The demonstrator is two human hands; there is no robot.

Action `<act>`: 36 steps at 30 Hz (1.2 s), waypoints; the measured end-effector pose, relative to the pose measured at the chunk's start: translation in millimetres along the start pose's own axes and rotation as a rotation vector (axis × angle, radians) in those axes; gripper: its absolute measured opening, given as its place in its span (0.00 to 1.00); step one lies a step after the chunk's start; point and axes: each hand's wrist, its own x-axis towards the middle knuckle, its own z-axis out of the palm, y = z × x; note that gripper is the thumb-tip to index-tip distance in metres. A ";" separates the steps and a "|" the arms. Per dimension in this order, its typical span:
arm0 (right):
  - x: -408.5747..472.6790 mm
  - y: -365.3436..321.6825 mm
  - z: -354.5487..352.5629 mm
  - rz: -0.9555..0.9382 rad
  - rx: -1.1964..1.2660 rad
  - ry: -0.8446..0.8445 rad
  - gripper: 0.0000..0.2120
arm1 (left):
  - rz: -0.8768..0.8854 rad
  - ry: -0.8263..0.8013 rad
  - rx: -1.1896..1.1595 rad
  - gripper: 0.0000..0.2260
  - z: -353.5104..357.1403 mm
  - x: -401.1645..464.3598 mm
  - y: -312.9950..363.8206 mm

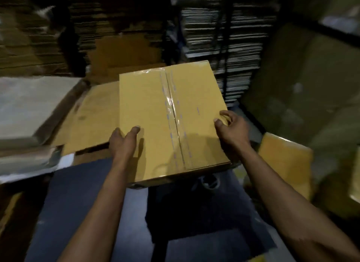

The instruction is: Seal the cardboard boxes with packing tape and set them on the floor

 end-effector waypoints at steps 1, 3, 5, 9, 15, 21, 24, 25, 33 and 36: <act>2.6 13.4 -23.0 0.027 -0.004 0.054 0.20 | 0.007 -0.065 -0.016 0.36 25.8 -4.7 7.0; 7.9 41.1 -71.8 0.070 -0.026 0.151 0.19 | 0.031 -0.181 -0.027 0.33 80.6 -18.6 23.3; 13.2 73.2 -119.8 0.122 -0.037 0.251 0.18 | 0.065 -0.279 -0.014 0.26 138.5 -33.8 36.2; 23.7 151.4 -207.6 0.273 -0.015 0.401 0.18 | 0.156 -0.448 0.050 0.18 260.1 -78.3 56.7; 65.1 296.9 -313.0 0.426 -0.010 0.490 0.10 | 0.192 -0.647 0.213 0.14 464.7 -141.4 56.6; 124.7 448.5 -339.7 0.590 -0.062 0.450 0.11 | 0.123 -0.752 0.481 0.32 644.1 -161.4 22.0; 146.7 507.2 -329.7 0.610 -0.092 0.412 0.12 | 0.130 -0.771 0.619 0.39 707.7 -149.2 -5.7; 153.0 525.9 -322.6 0.611 -0.095 0.397 0.12 | 0.124 -0.759 0.636 0.40 725.8 -140.4 -19.8; 183.3 626.2 -271.7 0.652 -0.119 0.335 0.14 | 0.083 -0.692 0.734 0.41 796.9 -116.9 -97.8; 183.3 660.6 -260.1 0.643 -0.170 0.265 0.15 | 0.097 -0.727 0.770 0.45 811.9 -113.6 -124.1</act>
